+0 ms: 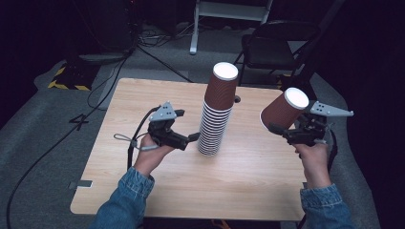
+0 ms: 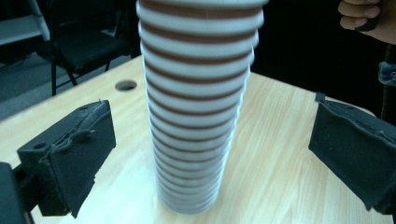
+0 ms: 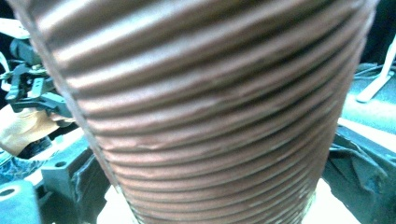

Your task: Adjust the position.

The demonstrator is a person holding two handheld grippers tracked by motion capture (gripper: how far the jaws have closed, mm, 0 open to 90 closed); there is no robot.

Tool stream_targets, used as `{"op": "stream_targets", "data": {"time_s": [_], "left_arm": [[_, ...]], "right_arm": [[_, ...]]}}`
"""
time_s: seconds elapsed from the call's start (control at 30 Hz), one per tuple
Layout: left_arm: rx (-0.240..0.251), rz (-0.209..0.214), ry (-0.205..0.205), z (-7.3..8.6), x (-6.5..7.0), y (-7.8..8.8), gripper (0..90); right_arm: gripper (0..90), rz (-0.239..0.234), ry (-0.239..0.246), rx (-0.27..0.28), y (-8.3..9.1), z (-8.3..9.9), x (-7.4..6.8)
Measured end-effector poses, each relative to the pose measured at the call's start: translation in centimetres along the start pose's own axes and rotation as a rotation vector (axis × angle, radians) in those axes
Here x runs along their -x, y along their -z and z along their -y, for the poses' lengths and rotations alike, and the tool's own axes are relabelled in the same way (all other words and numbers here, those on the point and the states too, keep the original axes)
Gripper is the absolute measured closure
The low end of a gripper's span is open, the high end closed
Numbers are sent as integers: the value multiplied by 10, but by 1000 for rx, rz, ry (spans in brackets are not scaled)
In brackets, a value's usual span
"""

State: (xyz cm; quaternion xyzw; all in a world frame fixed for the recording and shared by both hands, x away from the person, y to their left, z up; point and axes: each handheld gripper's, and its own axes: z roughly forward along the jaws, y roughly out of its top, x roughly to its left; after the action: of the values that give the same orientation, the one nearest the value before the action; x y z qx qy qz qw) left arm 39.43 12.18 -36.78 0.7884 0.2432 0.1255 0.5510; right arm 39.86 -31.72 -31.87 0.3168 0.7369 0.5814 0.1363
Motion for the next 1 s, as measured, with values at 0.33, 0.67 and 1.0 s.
{"op": "stream_targets", "data": {"time_s": [0.33, 0.67, 1.0], "left_arm": [[-73, 66, 4, 14, 9, -7, 35], [-99, 176, 56, 29, 18, -31, 43], [-116, 220, 69, 36, 28, -46, 95]], "right_arm": [[57, 34, 3, 3, -4, 41, -12], [57, 25, 2, -55, -16, 69, -15], [57, -2, -13, -81, -27, 85, -20]]}}
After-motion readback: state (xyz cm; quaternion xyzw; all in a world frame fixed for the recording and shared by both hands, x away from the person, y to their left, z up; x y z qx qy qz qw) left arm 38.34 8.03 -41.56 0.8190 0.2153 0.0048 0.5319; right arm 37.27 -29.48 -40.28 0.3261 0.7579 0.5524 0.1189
